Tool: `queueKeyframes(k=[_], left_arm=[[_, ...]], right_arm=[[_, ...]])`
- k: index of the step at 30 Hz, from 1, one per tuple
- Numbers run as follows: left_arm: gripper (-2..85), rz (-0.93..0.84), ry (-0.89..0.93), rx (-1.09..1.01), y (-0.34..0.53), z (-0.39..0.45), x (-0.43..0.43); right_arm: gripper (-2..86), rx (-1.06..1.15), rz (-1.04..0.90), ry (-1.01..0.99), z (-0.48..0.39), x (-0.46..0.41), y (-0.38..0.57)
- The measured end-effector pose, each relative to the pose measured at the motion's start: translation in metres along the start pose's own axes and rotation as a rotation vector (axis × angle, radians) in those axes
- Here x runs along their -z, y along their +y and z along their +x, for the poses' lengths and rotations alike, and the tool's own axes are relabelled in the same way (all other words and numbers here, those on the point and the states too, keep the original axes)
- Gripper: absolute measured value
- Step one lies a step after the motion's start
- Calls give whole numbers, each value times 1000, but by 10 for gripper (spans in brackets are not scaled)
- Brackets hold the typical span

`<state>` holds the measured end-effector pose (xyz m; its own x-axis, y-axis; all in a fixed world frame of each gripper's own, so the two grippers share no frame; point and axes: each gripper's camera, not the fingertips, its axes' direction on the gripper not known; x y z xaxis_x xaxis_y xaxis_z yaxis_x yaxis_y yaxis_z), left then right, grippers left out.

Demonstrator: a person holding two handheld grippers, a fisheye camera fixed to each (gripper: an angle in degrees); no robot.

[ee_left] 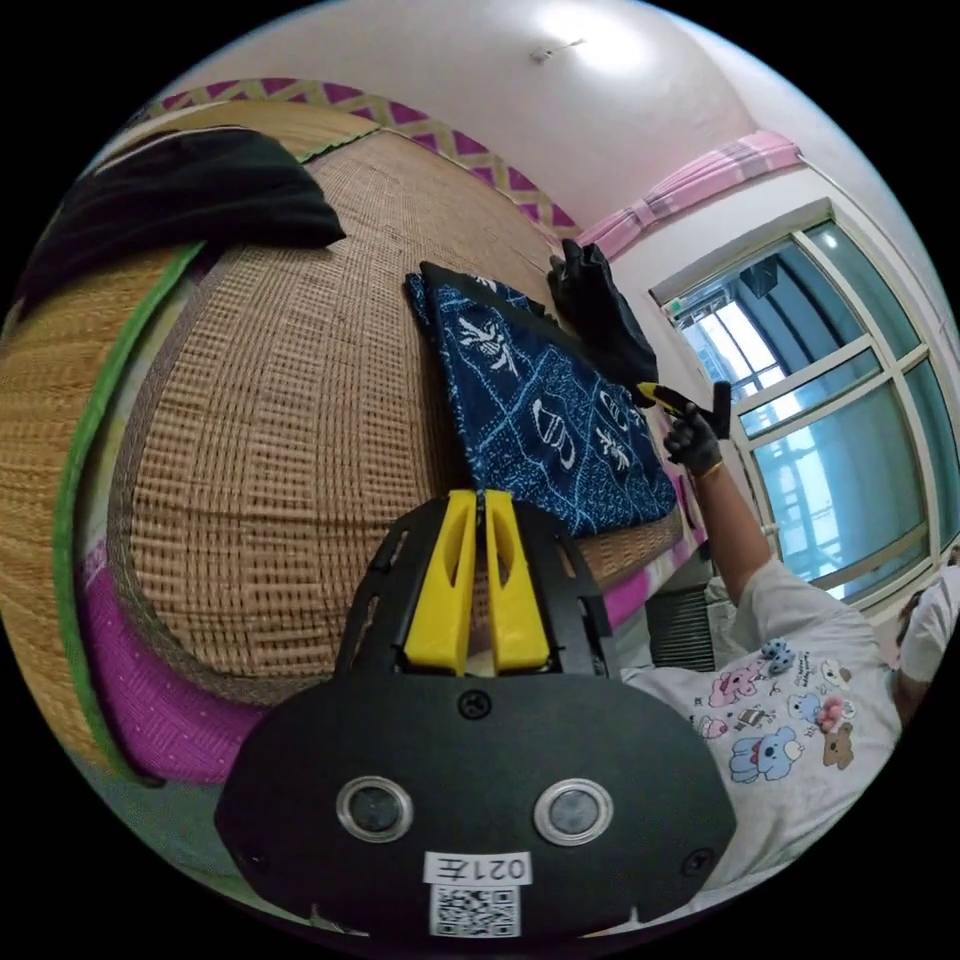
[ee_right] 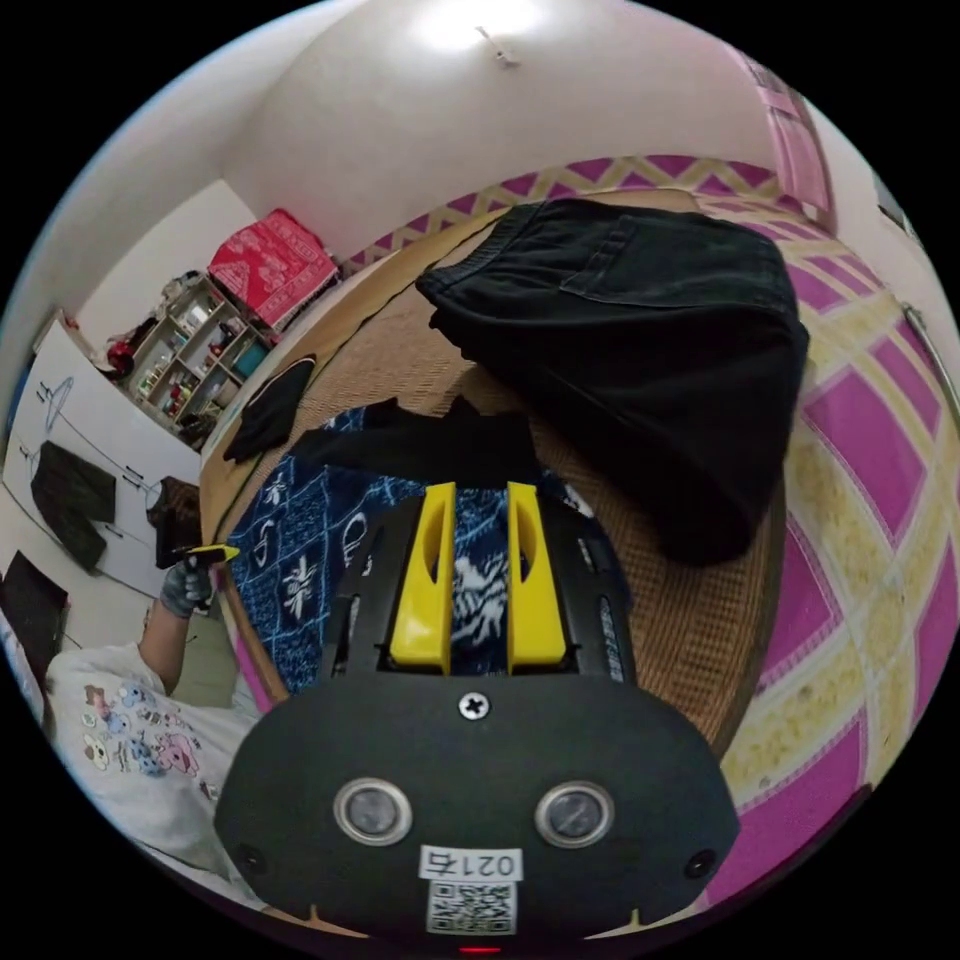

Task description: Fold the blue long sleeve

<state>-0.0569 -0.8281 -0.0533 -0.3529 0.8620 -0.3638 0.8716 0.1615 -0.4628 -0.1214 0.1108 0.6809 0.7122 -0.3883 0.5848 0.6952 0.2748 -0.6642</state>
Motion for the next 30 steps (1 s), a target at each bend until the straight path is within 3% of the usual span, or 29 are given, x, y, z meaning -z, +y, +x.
queueKeyframes(k=[4, 6, 9, 14, 17, 22, 26, 30], left_arm=[[50, 113, -172, -104, -13, 16, 22], [70, 145, -174, -155, -35, 21, 24], [102, 80, -123, -207, -85, 20, 4], [106, -29, -190, -136, -154, -3, -40], [21, -38, -104, -126, -164, -14, -45], [-7, -16, -32, -170, -153, -19, -38], [-10, 160, 112, -280, -117, -7, 2], [-10, 310, 265, -485, -57, 22, 58]], right_arm=[[91, 13, -34, 61, 1, -26, -29], [93, 25, -61, 76, 3, -38, -40], [91, 12, -87, 19, 8, -46, -48], [52, -41, -54, -73, 21, -42, -44], [8, -39, -40, -132, 24, -37, -40], [-5, -7, -12, -207, 18, -26, -33], [-7, 23, 54, -289, 4, 3, -17], [-7, 205, 195, -475, -41, 79, 37]])
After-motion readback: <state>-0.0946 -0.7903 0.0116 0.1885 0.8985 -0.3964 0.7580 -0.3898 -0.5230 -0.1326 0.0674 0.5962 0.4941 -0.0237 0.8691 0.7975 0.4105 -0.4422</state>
